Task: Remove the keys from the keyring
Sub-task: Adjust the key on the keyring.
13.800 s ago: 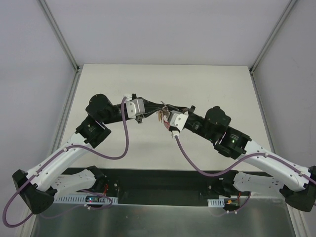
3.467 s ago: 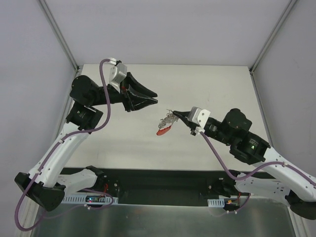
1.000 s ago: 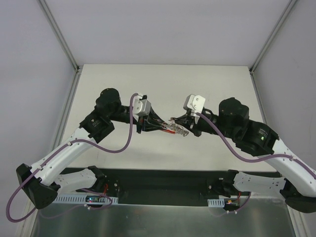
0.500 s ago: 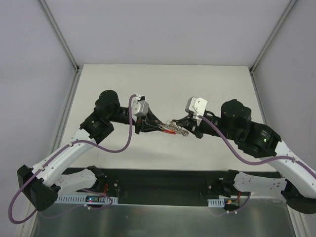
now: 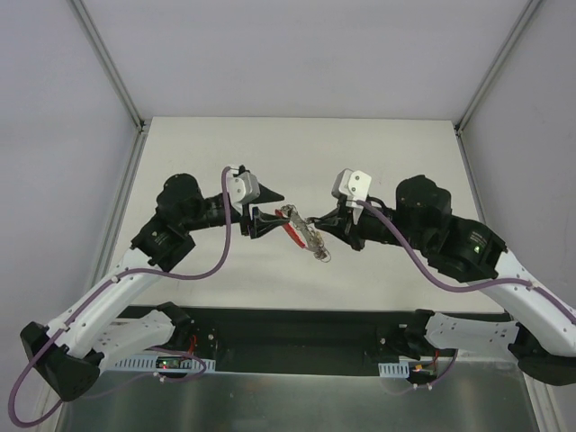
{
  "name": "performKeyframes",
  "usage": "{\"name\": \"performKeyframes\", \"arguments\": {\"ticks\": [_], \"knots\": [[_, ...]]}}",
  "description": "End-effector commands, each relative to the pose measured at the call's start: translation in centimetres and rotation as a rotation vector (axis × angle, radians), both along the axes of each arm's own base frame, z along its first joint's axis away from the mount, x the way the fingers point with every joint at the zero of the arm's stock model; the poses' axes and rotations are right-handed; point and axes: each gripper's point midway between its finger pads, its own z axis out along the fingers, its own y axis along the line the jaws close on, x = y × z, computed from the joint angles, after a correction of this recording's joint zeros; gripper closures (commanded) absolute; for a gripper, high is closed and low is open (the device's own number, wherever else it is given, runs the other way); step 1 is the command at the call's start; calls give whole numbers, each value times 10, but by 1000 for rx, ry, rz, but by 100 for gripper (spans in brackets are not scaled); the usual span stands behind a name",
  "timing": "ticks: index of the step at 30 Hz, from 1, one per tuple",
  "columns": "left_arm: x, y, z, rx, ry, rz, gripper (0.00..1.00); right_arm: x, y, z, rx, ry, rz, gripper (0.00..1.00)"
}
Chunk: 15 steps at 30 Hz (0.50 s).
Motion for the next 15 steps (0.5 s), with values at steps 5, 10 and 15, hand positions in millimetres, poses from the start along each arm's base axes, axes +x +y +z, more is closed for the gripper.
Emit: {"name": "performKeyframes", "arguments": {"ticks": [5,10,15], "knots": [[56,90,16,-78,-26,689,48,13,11,17,46,111,-100,99],[38,116,32,-174,-50,753,49,27,26,6,37,198,-173,99],[16,117,14,-119,-33,689,49,38,48,-9,13,277,-202,99]]}}
